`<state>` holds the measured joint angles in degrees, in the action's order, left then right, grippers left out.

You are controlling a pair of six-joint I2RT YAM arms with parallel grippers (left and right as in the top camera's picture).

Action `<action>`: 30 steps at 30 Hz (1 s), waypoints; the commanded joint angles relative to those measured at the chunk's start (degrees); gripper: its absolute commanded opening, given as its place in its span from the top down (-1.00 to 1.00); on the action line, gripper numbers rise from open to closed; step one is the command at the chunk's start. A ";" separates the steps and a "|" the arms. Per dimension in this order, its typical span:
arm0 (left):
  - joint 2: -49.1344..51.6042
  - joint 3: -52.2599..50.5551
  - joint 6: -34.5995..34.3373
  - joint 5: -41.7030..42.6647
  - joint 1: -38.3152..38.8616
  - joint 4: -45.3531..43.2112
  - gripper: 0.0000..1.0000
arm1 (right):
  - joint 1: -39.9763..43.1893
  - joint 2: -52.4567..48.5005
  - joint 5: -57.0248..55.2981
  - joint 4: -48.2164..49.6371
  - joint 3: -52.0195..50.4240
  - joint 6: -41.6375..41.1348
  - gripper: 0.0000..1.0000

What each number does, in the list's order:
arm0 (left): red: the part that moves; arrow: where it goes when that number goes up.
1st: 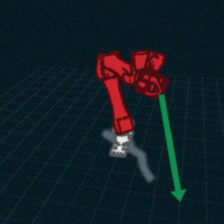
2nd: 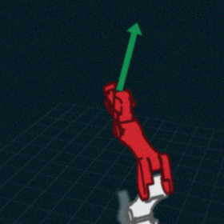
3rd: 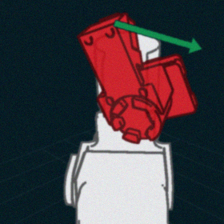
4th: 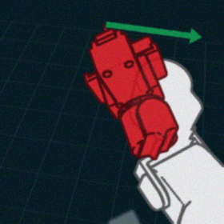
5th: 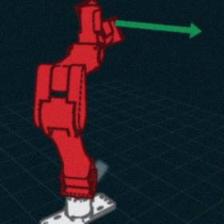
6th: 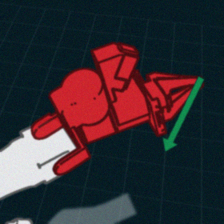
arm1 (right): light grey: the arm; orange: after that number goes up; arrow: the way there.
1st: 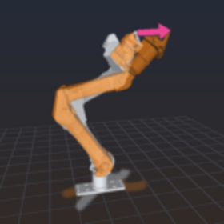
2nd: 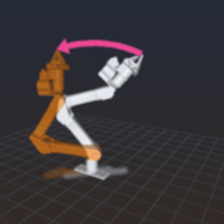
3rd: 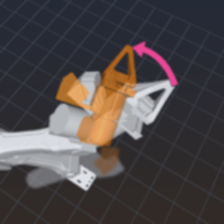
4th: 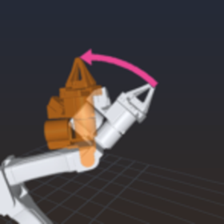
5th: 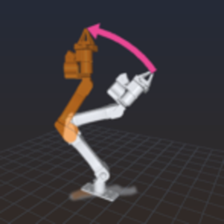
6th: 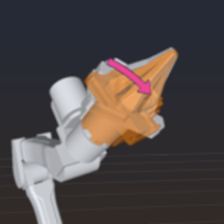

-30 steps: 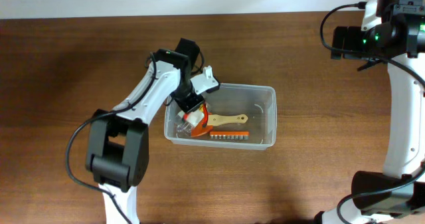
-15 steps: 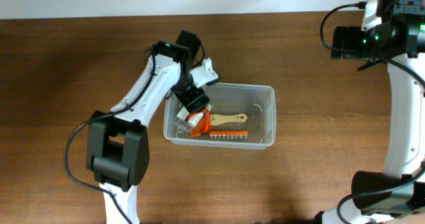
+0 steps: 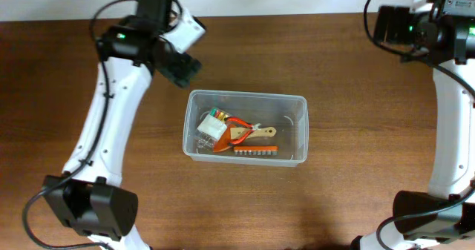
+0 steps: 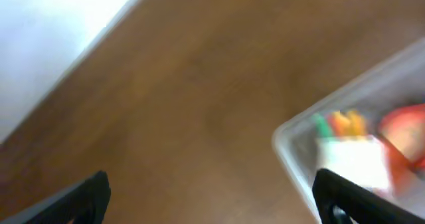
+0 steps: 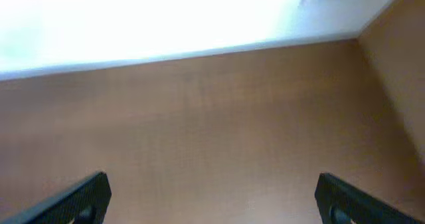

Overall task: Pack container
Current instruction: 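Lift the left arm away from the container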

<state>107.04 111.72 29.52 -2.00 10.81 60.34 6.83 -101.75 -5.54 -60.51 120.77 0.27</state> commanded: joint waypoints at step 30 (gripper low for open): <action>-38.99 -42.66 -18.58 -12.81 -14.38 -34.25 -0.98 | 4.39 34.99 -0.61 27.06 -49.33 4.07 -0.97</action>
<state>75.09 77.14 12.21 -14.33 -3.55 29.43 10.85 -74.30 -6.13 -36.16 80.60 6.44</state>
